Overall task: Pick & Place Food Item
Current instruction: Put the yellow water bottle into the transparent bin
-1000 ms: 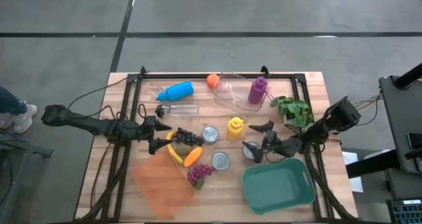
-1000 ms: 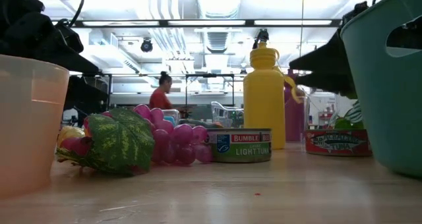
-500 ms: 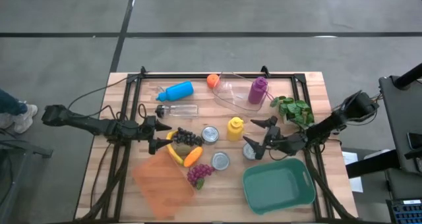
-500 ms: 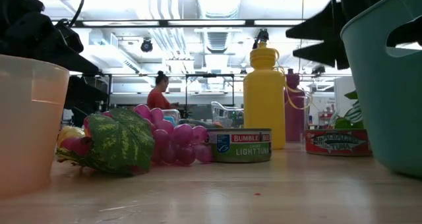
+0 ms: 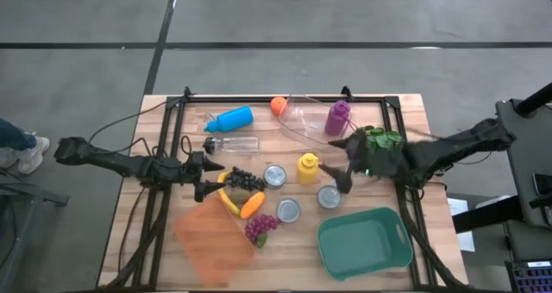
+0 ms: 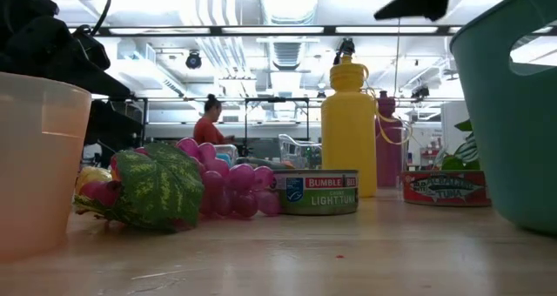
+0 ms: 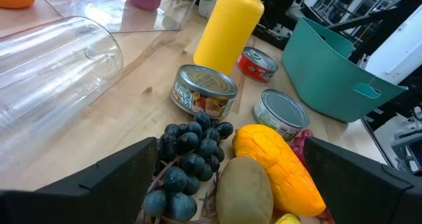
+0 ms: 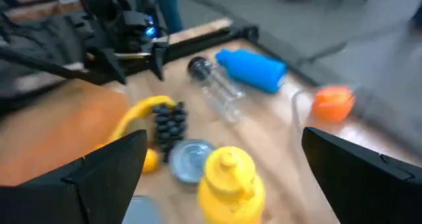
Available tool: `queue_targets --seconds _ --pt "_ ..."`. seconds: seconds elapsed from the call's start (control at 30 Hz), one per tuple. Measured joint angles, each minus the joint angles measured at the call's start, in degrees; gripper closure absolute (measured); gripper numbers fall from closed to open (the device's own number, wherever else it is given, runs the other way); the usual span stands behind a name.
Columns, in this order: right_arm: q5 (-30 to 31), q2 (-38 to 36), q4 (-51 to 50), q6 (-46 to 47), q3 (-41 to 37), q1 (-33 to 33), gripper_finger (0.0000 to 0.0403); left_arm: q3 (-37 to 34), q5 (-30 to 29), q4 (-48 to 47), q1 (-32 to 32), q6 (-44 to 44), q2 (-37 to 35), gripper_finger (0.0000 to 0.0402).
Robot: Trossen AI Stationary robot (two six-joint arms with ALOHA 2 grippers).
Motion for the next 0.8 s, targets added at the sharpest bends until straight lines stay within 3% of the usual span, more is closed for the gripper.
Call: queue_targets --seconds 0.13,0.23,0.37,0.47,0.6,0.8 --pt "-12.8 2.8 -16.5 10.2 13.3 -8.1 0.0003 0.0 0.0 0.0 0.0 0.0 0.0 0.0018" --pt "-18.4 7.1 -27.9 12.5 22.9 -12.8 0.0003 0.0 0.0 0.0 0.0 0.0 0.0 0.0018" --pt "-19.4 14.8 -40.9 12.2 34.5 -15.7 0.0003 0.0 0.0 0.0 0.0 0.0 0.0 0.0018" --pt "-24.1 21.0 -48.1 11.0 42.1 -17.1 0.0003 0.0 0.0 0.0 0.0 0.0 0.0 0.0018" --pt "-27.9 28.4 -52.7 10.2 49.6 -17.6 0.0003 0.0 0.0 0.0 0.0 0.0 0.0 0.0018" --pt "-28.2 37.2 -58.5 9.5 59.1 -17.6 0.0003 0.0 0.0 0.0 0.0 0.0 0.0 0.0018"
